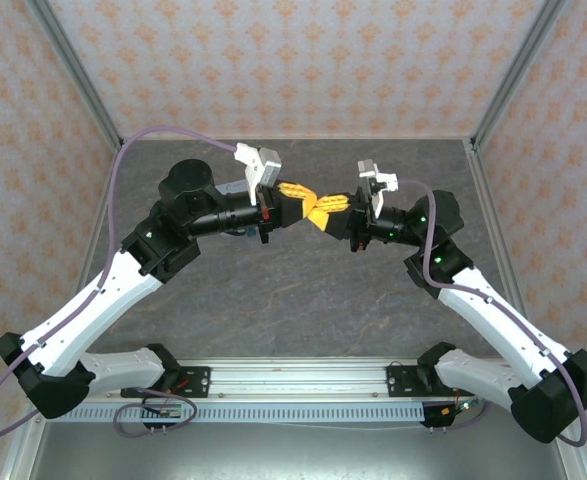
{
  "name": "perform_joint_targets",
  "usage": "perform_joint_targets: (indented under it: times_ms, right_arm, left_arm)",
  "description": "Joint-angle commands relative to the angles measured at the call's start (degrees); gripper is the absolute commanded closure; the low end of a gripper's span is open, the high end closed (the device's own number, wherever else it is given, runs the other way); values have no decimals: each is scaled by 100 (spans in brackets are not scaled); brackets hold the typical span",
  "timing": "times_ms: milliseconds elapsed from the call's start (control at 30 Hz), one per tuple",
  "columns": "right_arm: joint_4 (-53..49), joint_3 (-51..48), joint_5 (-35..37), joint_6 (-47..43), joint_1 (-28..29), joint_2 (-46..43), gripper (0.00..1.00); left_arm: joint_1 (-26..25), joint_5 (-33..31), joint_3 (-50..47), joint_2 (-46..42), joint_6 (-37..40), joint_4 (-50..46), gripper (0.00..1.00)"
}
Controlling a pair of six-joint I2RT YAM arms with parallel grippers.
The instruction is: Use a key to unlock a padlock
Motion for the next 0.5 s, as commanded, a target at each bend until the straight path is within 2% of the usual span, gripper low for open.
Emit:
perform_joint_targets:
  times_ms: [0,133,433,467]
  right_arm:
    - [132,145,88,-118,31,-86,95]
    - [-80,99,176,-280,27,-147,100]
    - [-634,88,254,-694,31,-246,100]
    - [-751,106,263,-775,26,-259,97]
  left_arm:
    - [57,155,88,-8,106,-49,100]
    - [57,146,88,-25,133,-83,100]
    - [66,146,61,-60,160,-123,100]
    - [66,146,66,-60,160,-121,100]
